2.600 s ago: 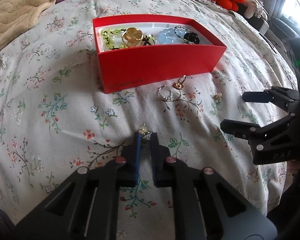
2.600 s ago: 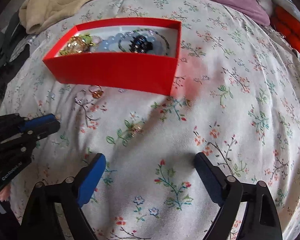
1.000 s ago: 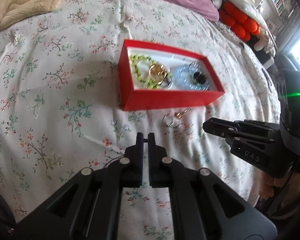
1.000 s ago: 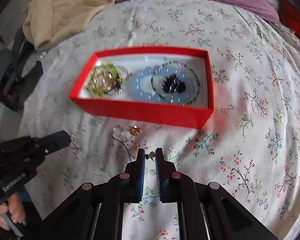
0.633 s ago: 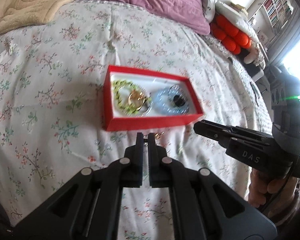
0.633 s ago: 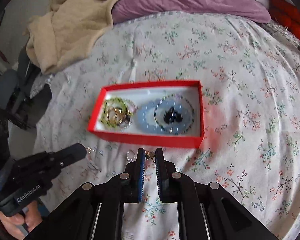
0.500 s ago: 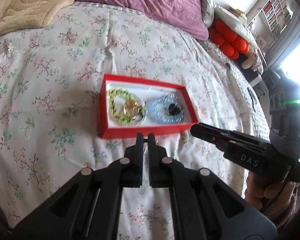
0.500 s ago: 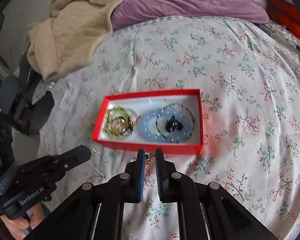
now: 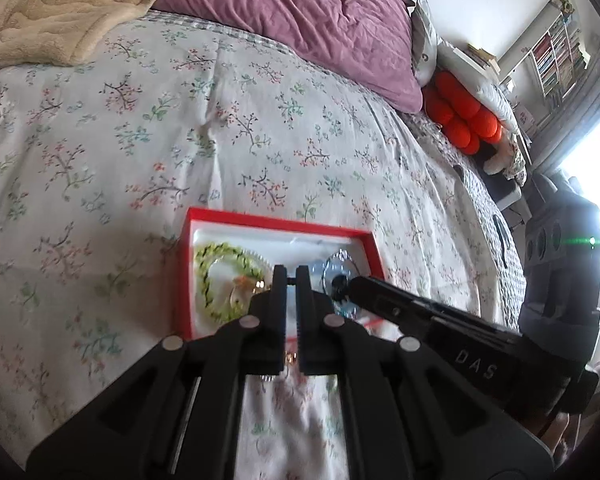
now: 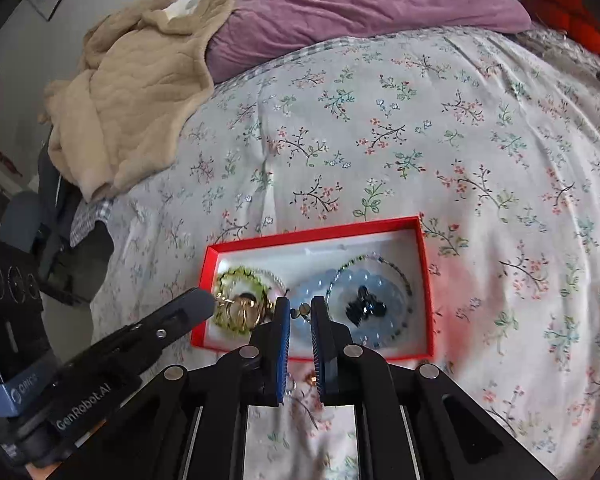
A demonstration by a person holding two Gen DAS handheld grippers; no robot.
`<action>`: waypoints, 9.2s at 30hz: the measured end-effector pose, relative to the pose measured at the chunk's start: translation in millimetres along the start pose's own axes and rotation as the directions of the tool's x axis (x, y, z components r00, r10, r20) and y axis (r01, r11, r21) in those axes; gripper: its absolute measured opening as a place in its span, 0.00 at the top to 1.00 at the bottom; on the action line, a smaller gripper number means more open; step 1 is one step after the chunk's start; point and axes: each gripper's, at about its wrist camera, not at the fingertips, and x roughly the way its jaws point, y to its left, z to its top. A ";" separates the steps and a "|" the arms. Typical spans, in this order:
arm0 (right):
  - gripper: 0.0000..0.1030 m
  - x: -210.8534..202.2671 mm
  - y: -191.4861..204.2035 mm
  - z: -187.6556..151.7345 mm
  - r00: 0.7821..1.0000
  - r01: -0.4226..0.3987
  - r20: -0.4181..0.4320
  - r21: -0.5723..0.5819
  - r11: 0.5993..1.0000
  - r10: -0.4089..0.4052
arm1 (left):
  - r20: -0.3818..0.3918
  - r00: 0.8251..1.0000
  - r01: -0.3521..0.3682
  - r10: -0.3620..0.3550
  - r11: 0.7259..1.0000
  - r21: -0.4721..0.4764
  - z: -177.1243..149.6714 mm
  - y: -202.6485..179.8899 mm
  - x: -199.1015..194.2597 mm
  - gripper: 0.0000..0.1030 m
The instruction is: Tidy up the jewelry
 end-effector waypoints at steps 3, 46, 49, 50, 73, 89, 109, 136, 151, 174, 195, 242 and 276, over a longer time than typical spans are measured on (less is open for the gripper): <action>0.90 9.7 -2.2 3.1 1.000 -0.009 -0.007 0.016 1.000 0.009 | -0.006 1.000 -0.002 0.002 1.000 -0.006 1.9 1.7 10.6 0.95; 0.31 -32.4 -24.1 -7.9 0.996 0.081 0.043 -0.055 0.995 -0.079 | 0.008 0.986 -0.163 0.164 0.979 0.124 -22.4 -14.6 -18.3 0.35; 0.27 -33.9 -25.5 -16.7 0.994 0.108 0.024 -0.075 0.991 -0.106 | -0.011 0.980 -0.196 0.199 0.972 0.127 -31.3 -9.7 -23.6 0.26; 0.27 -34.4 -26.4 -19.5 0.993 0.118 0.019 -0.078 0.990 -0.116 | -0.017 0.978 -0.204 0.208 0.971 0.126 -33.2 -8.4 -24.3 0.24; 0.19 -21.4 -43.1 -57.0 0.954 0.263 -0.127 -0.068 0.962 -0.270 | -0.217 0.908 -0.329 0.359 0.930 0.163 -86.9 17.4 2.7 0.19; 0.19 -17.0 -52.8 -62.8 0.940 0.292 -0.162 -0.075 0.954 -0.300 | -0.171 0.950 -0.209 0.261 0.939 0.272 -96.3 -10.9 29.4 0.50; 0.19 -15.6 -55.3 -64.1 0.939 0.290 -0.167 -0.078 0.954 -0.300 | -0.125 0.958 -0.198 0.259 0.910 0.365 -93.4 -27.2 52.2 0.87; 0.45 55.8 12.4 -60.1 0.962 0.148 -0.210 -0.130 0.980 -0.173 | -0.170 0.930 -0.276 0.326 0.925 0.260 -88.8 39.4 -3.0 0.87; 0.85 68.4 13.3 -53.0 0.962 0.170 -0.195 -0.125 0.977 -0.192 | -0.184 0.942 -0.245 0.281 0.949 0.199 -85.9 55.6 -13.8 0.87; 0.85 -2.9 7.7 -40.8 0.992 0.079 -0.095 -0.075 0.994 -0.086 | -0.106 0.978 -0.161 0.178 0.976 0.148 -59.1 35.0 -28.3 0.87; 0.85 -2.7 -8.9 -9.0 0.999 0.011 -0.048 -0.027 1.000 -0.013 | 0.022 0.994 -0.105 0.103 0.972 0.211 -14.9 12.4 -5.4 0.87; 0.35 -16.4 -25.9 -8.8 1.000 0.001 -0.027 0.008 1.000 0.000 | 0.020 0.977 -0.211 0.210 0.970 0.121 -21.6 14.1 -13.5 0.34; 0.16 -13.8 -0.5 -85.9 0.935 0.331 -0.068 -0.193 0.924 -0.349 | -0.047 0.901 -0.428 0.430 0.902 0.054 -99.8 17.0 -38.8 0.06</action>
